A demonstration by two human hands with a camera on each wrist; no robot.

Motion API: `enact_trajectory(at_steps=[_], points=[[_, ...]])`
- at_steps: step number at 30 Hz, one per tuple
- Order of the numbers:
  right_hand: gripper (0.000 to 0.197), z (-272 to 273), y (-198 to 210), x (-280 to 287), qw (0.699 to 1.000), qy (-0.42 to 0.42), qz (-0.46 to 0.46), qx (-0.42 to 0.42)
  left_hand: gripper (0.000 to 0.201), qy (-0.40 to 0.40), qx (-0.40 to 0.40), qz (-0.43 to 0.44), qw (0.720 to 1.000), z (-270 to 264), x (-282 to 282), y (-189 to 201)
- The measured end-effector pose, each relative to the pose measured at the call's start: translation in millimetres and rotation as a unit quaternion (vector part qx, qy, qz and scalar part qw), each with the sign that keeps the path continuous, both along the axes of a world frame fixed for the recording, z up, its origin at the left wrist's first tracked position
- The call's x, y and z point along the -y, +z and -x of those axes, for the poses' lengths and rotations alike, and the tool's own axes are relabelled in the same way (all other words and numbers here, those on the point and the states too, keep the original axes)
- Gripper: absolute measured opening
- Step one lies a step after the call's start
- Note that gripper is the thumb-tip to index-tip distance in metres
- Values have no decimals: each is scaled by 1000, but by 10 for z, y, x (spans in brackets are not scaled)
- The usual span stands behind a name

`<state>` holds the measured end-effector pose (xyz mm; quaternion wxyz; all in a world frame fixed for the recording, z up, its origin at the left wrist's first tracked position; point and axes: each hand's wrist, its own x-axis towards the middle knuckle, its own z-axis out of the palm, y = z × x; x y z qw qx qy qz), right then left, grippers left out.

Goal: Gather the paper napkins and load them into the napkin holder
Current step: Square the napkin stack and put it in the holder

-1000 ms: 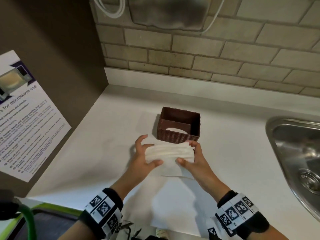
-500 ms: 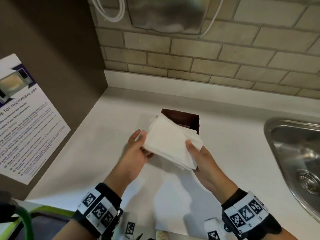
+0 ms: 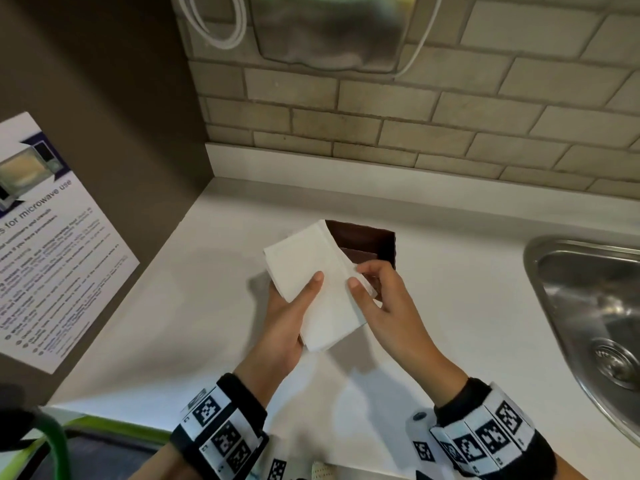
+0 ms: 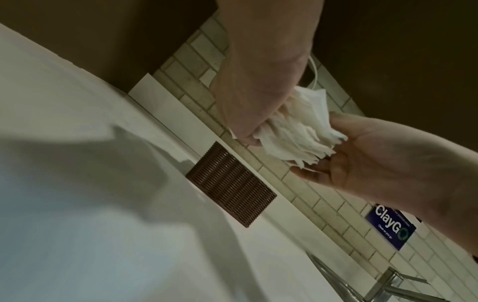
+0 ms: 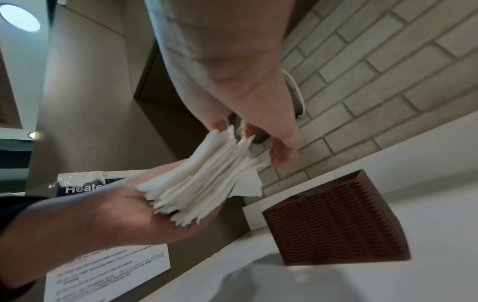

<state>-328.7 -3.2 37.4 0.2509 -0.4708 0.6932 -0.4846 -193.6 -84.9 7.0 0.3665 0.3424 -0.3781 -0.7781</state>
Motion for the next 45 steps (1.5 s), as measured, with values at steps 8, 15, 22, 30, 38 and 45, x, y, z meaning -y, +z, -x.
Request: enact_trajectory(at_steps=[8,15,22,30,38,45], points=[[25,-1,-16,12,998,9,-44,-52,59,-10,-2,-1,1000,6,-22,58],[23,18,30,22,990,-3,-82,119,64,15,25,-23,999,1,-20,65],[22,43,23,9,980,3,-113,163,14,12,59,27,998,3,-68,149],[48,-49,38,145,955,-60,-125,262,18,-43,113,41,992,122,-271,155],[44,-8,-66,108,945,-37,-148,289,16,65,137,23,988,249,-175,226],[41,445,94,51,928,145,-229,254,57,96,81,-32,992,290,144,249]])
